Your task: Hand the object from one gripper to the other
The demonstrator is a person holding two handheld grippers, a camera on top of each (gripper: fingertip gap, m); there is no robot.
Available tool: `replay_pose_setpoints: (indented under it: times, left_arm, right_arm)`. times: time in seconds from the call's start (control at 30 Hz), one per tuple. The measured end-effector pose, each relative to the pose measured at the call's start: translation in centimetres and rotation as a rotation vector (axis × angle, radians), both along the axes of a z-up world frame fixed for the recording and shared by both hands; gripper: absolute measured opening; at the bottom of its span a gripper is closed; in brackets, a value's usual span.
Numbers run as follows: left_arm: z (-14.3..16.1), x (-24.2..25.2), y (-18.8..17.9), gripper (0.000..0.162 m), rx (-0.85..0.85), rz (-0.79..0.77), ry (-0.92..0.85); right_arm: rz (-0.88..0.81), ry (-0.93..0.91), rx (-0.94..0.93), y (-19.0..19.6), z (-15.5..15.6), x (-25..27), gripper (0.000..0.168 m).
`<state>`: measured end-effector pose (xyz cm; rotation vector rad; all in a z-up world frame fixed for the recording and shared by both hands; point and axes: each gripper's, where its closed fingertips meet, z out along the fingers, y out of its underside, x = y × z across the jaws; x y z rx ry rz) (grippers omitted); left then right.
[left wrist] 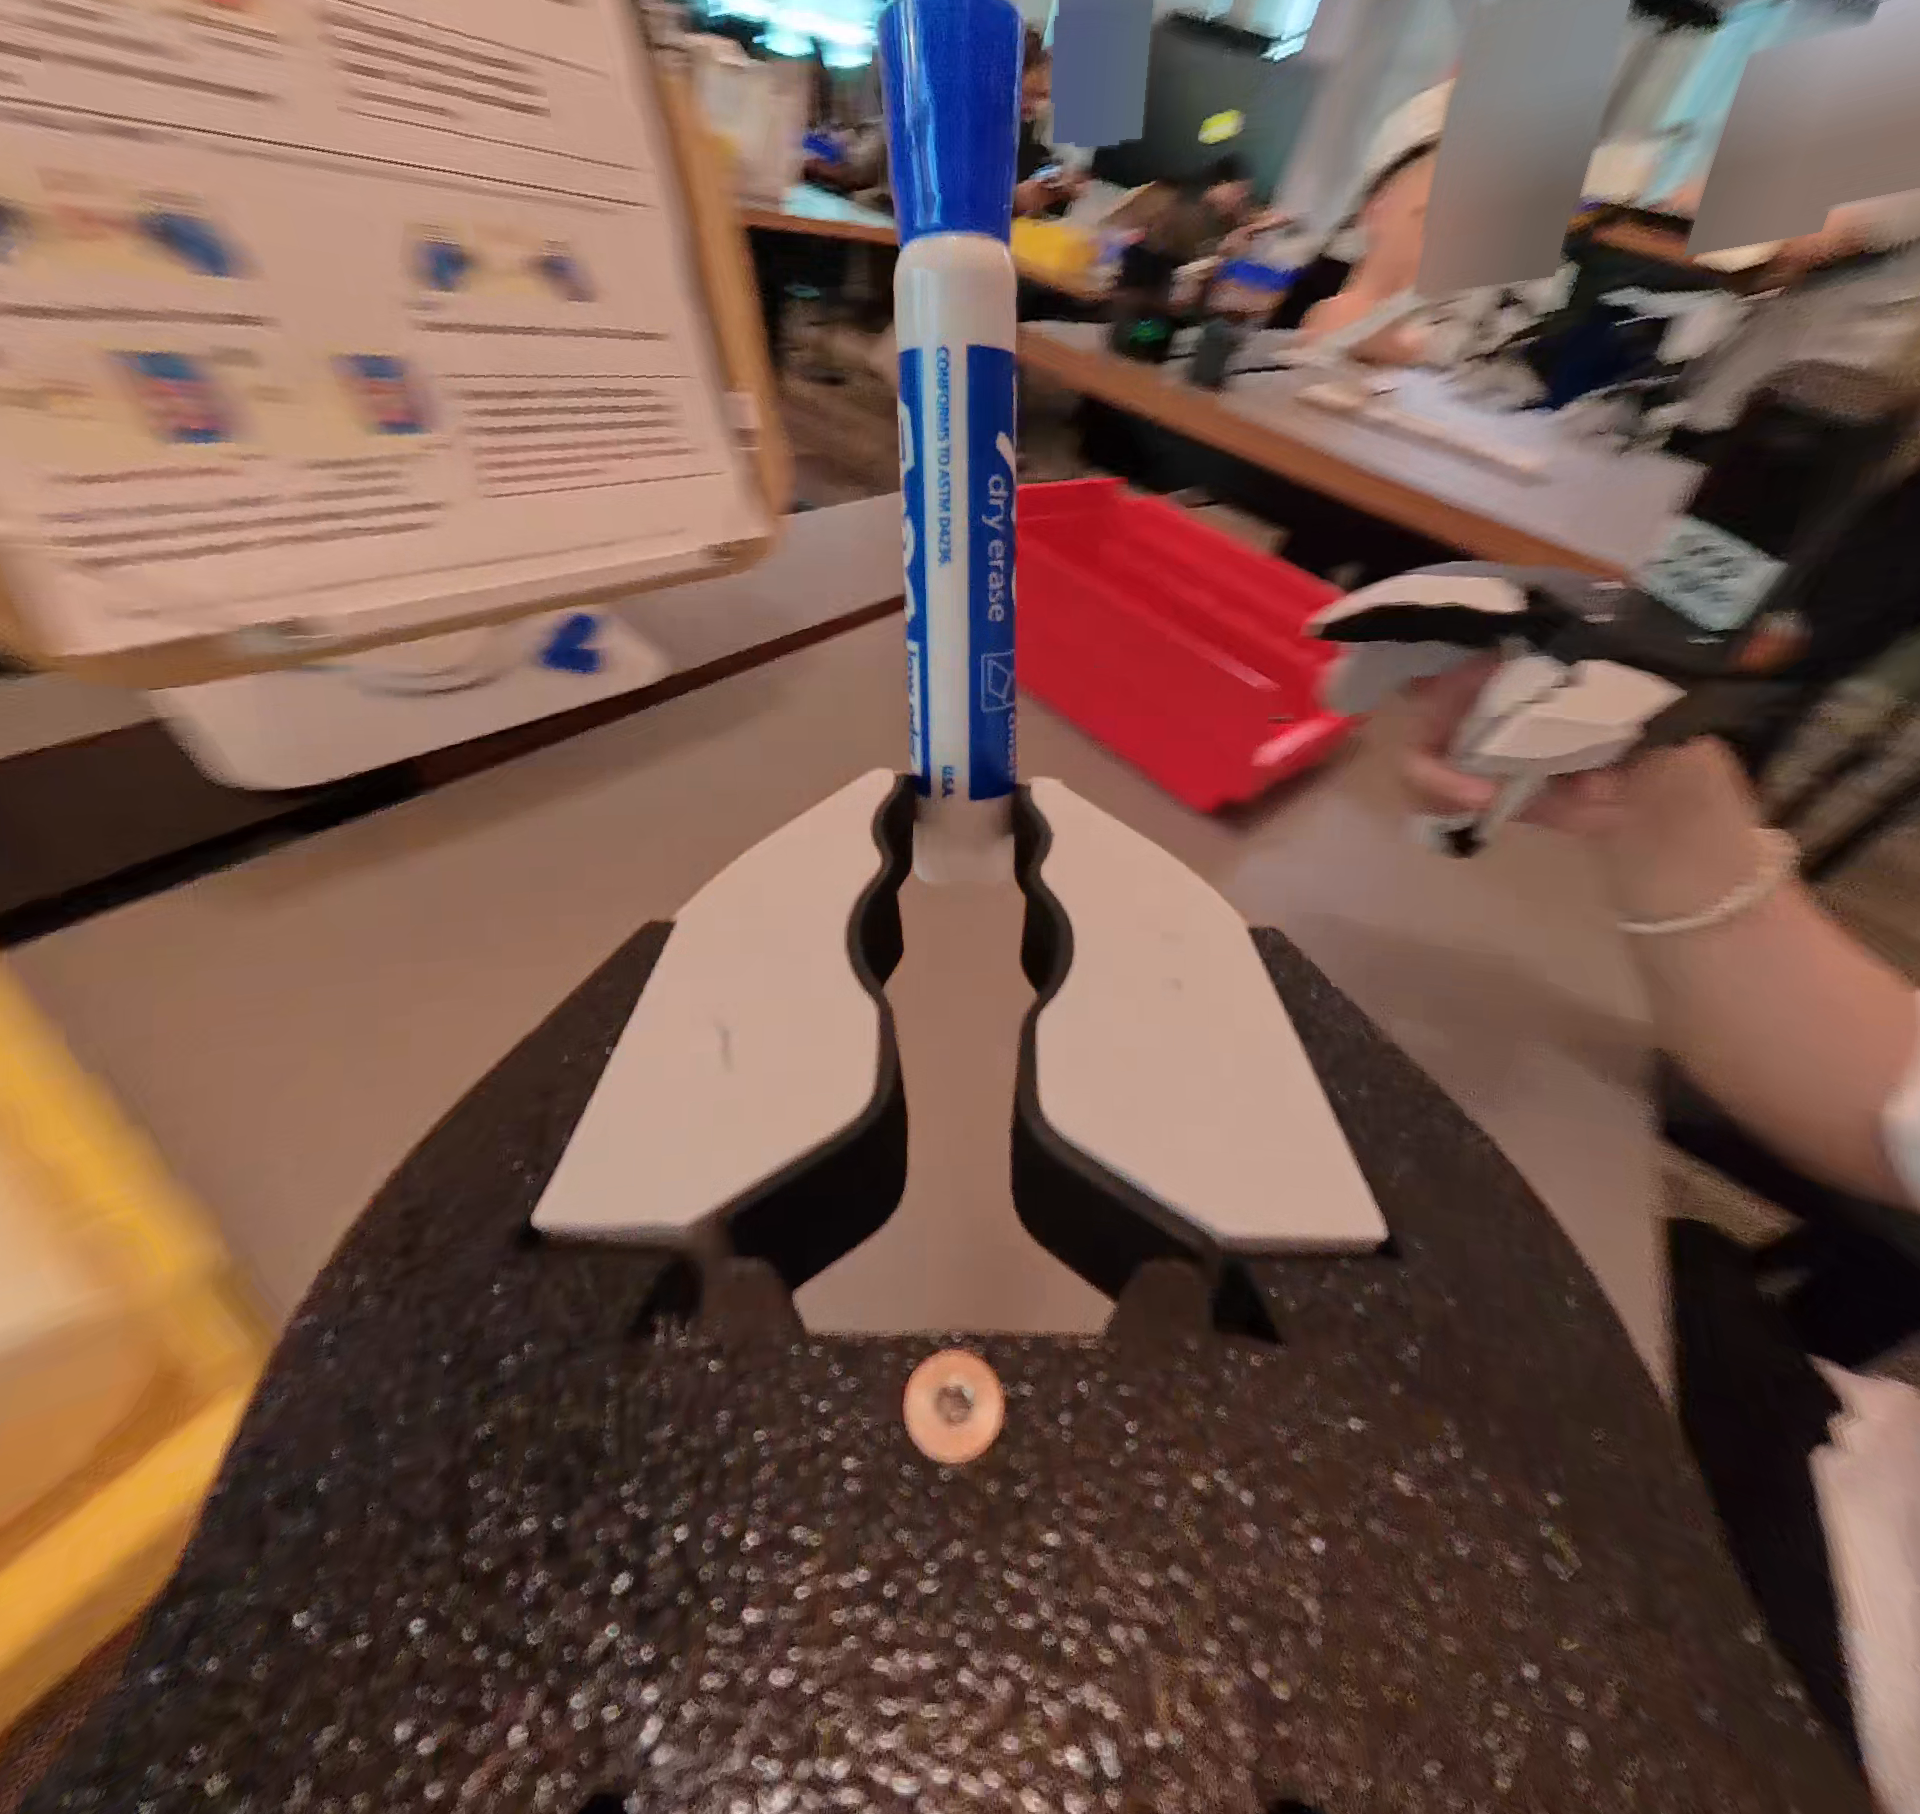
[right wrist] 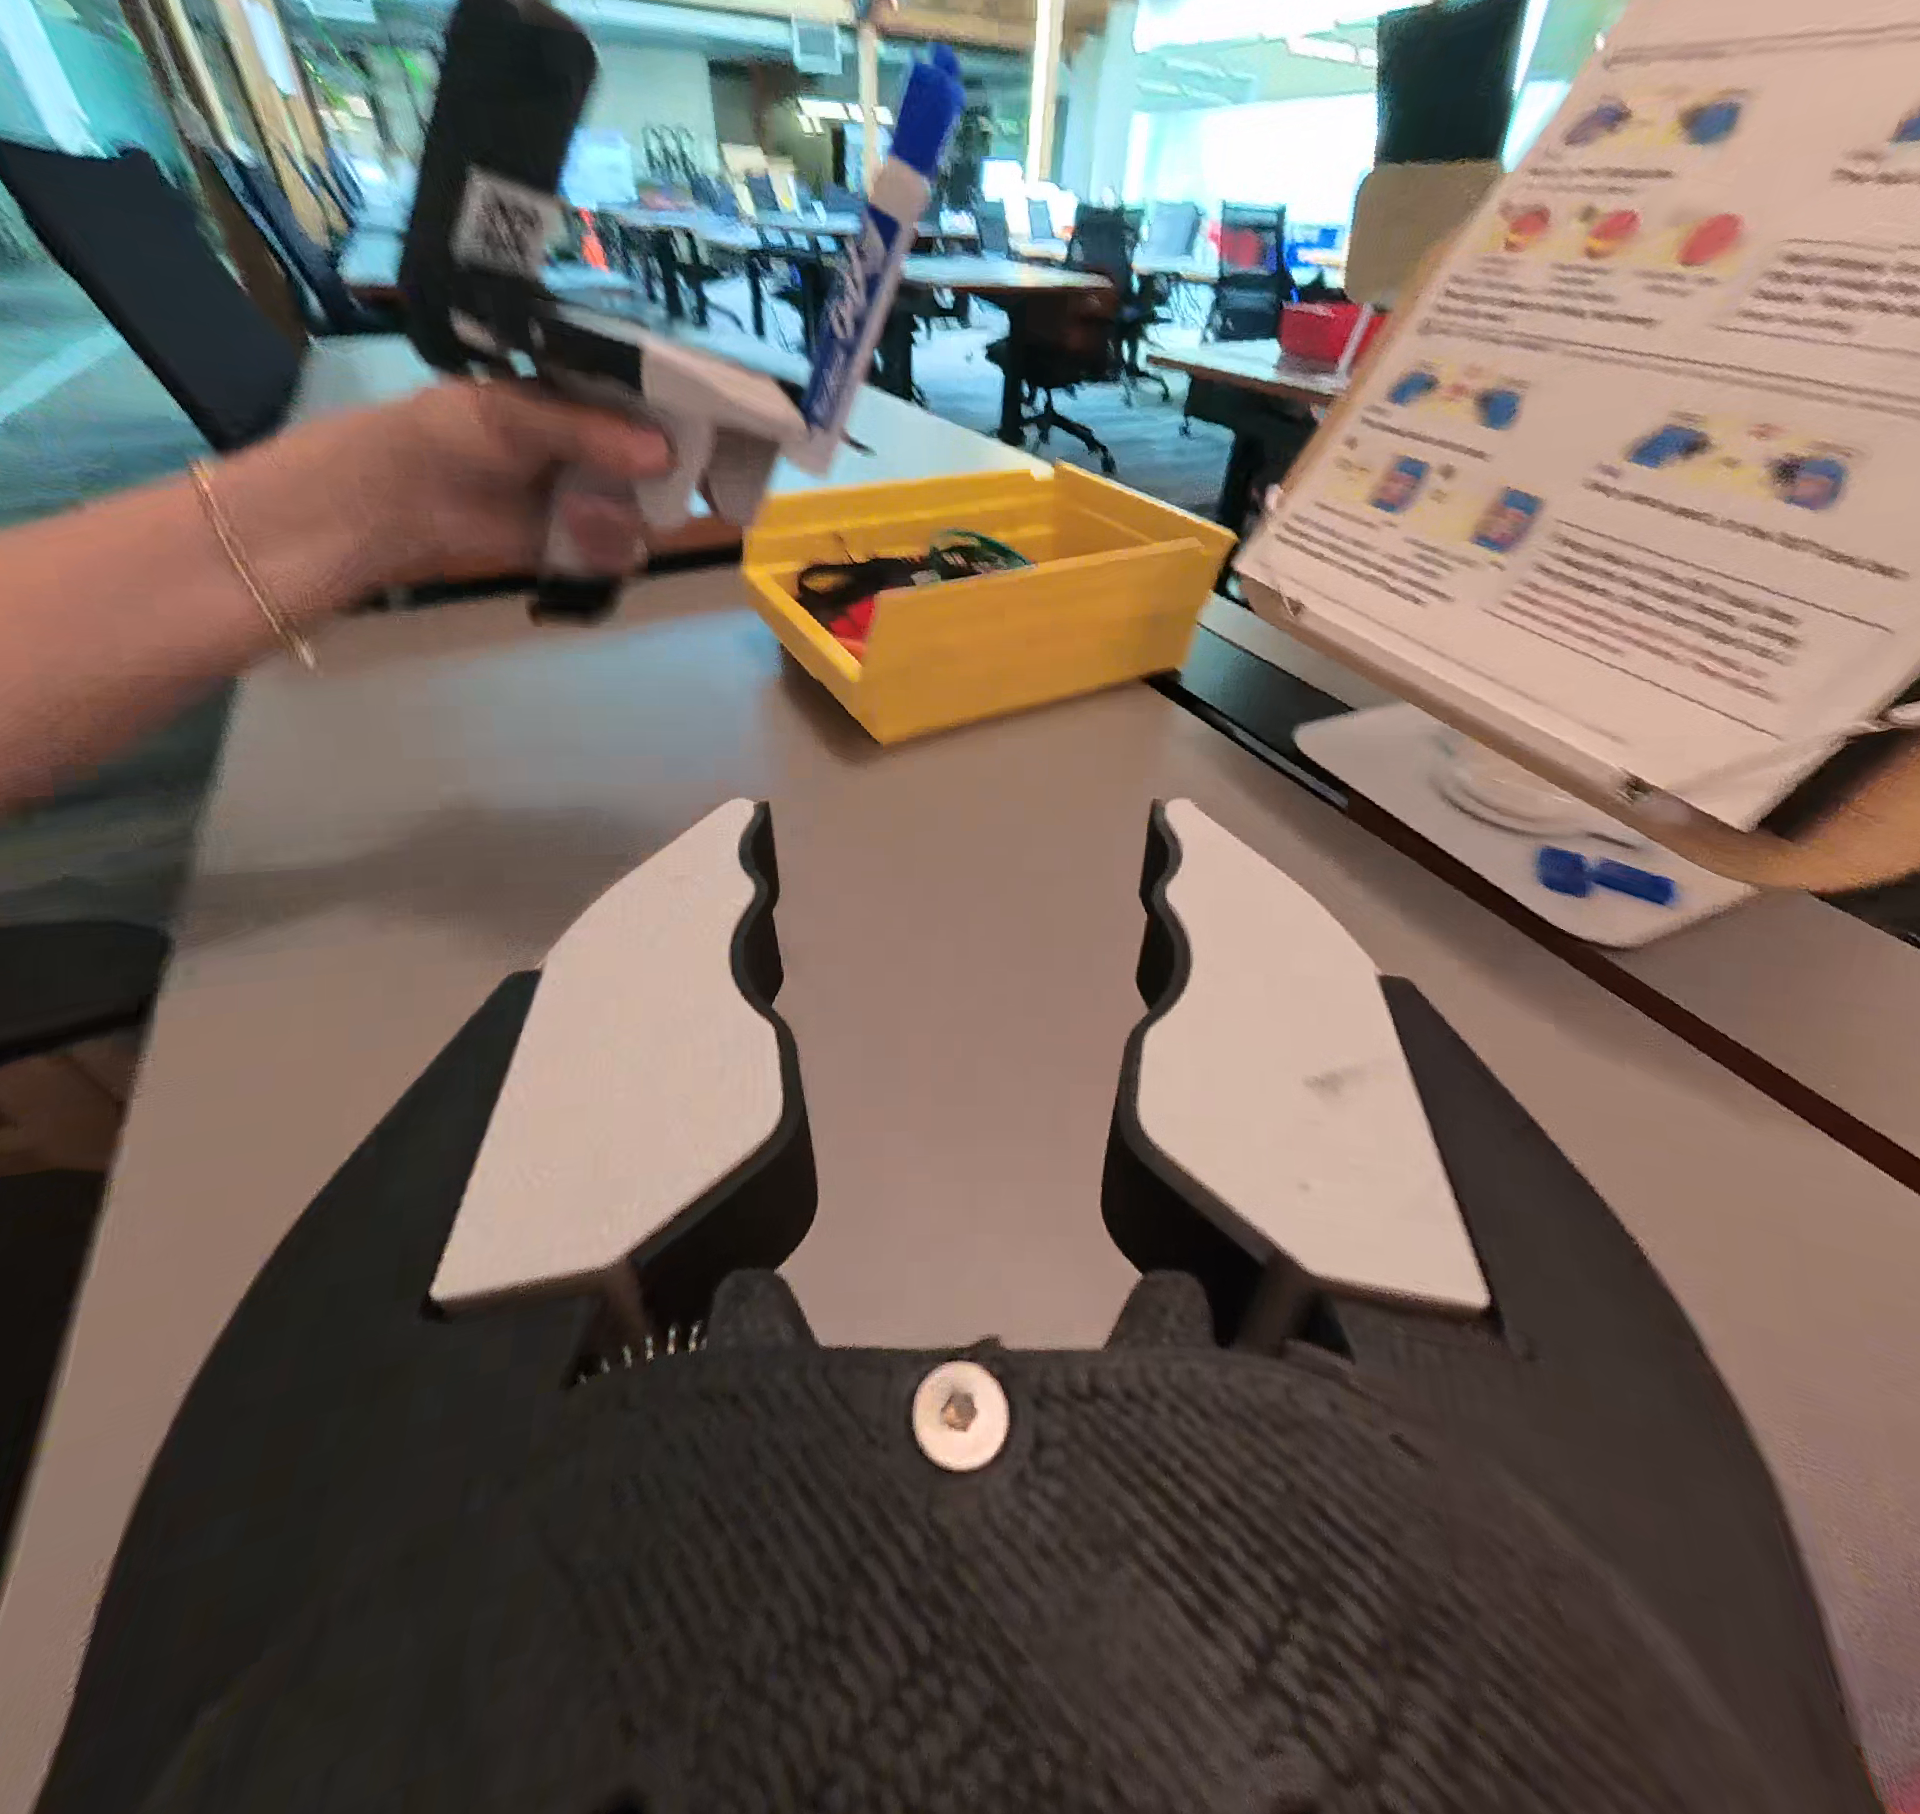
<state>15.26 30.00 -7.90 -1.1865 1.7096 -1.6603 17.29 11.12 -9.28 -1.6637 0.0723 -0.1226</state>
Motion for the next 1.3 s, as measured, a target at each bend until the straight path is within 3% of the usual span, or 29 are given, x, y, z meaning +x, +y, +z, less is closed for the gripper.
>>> replay_pose_setpoints:
  times: [0.2,0.4,0.53,0.63,0.8,0.9,1.0,1.13,1.3]
  left_arm:
    - [-1.6,-2.7,-11.5,0.018,-0.165,-0.282,-0.059]
    - [-3.0,-4.7,-16.3,0.018,-0.161,-0.386,-0.112]
    - [-3.1,-5.7,-17.4,0.018,-0.104,-0.408,-0.147]
    - [-3.3,-6.4,-18.1,0.018,-0.077,-0.418,-0.165]
    - [-4.6,-6.8,-18.3,0.018,-0.011,-0.419,-0.132]
    - [-5.1,-6.7,-16.7,0.041,0.153,-0.348,-0.145]
    - [-3.8,-7.3,-14.9,0.049,0.260,-0.299,-0.152]
    - [-3.4,-8.6,-14.5,0.050,0.348,-0.320,-0.081]
    - [-4.7,-9.3,-16.3,0.038,0.375,-0.370,0.028]
  right_arm:
    - [-0.010,-0.002,0.167,1.9,2.8,-2.7,0.064]
    - [0.044,0.098,0.150,2.8,1.0,-5.2,0.051]
    - [0.066,0.040,0.132,3.1,0.3,-7.2,0.041]
    - [0.076,0.015,0.157,3.1,0.7,-8.2,0.021]
    - [0.112,-0.037,0.010,3.2,-0.6,-9.1,0.019]
    - [0.036,-0.155,-0.125,2.1,-1.5,-7.9,0.019]
    - [0.031,-0.328,-0.320,0.8,-3.5,-7.4,0.019]
    - [0.039,-0.499,-0.486,0.2,-5.5,-7.4,0.019]
    - [0.037,-0.653,-0.621,0.8,-7.3,-7.5,0.019]
